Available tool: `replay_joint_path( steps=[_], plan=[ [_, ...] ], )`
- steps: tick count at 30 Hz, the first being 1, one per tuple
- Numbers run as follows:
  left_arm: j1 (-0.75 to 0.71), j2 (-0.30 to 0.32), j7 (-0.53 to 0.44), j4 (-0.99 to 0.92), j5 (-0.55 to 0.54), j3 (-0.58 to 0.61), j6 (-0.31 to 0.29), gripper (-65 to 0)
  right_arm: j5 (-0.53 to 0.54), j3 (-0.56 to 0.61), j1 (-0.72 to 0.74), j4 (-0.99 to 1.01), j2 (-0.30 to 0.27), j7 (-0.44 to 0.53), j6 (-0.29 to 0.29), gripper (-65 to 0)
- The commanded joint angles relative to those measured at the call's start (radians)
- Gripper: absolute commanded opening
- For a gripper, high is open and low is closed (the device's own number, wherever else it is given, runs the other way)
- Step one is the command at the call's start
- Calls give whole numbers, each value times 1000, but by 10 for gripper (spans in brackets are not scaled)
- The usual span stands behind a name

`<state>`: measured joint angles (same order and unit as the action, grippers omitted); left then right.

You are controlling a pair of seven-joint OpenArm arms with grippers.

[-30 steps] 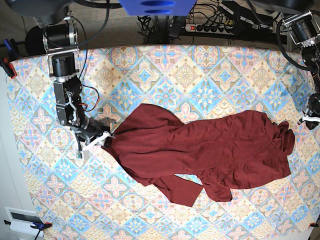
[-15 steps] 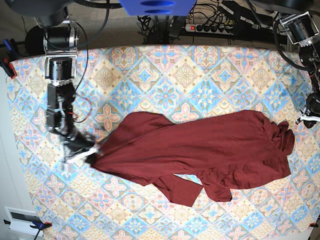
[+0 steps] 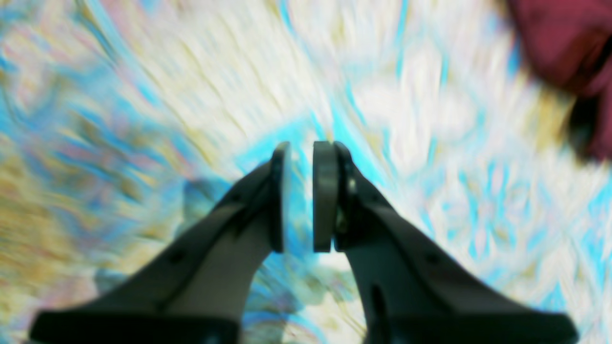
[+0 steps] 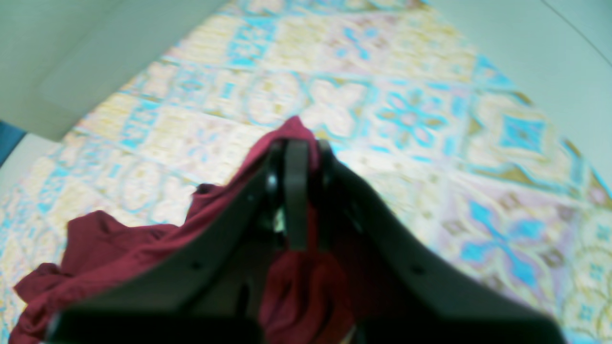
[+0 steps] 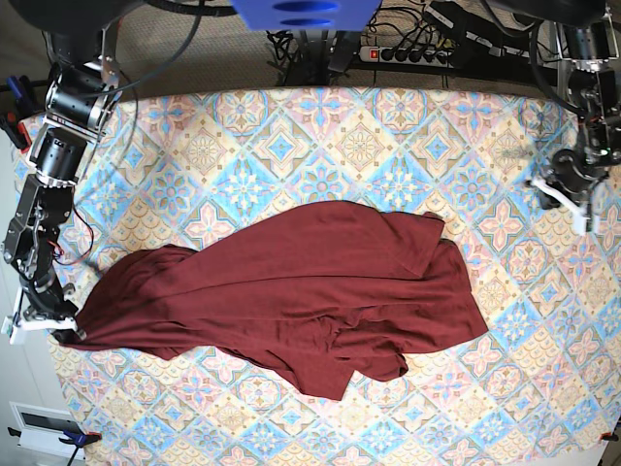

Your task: Layout the t-shirt on the table in an organized manner, then fold the t-shirt properly

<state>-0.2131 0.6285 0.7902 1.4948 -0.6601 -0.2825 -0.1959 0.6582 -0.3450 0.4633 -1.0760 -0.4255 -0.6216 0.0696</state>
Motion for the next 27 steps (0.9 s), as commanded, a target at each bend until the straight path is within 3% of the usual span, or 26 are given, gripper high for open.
replay_joint_path(
  steps=[1,4,8,11,16,23,25,27],
  plan=[
    [19,20,-25,17,-13,22,-7,-532,15,1,33,-19,-16,26,12,-650],
    [45,-14,-31,17,-23,105,-6,-454,15,1,30,-23,-16,24,12,-650],
    [90,-71,-22,17,-69,119,-6,-361,15,1,30,-25,-16,22,12,-650],
    [137,-120,-7,17,-108,130,-7,-329,15,1,28,-25,-14,21,12,-650],
    [209,-187,34,13,-128,213,-6,-333,15,2,28,-25,-14,21,12,-650],
    [249,-287,33,-3,9,312,-1,-345,15,2,28,-25,-14,21,12,-650],
    [251,-305,33,-7,55,335,-3,-401,15,2,28,-25,-14,19,12,-650],
    [254,-310,31,-3,59,334,-6,-500,15,2,28,-25,-14,19,12,-650]
  ],
)
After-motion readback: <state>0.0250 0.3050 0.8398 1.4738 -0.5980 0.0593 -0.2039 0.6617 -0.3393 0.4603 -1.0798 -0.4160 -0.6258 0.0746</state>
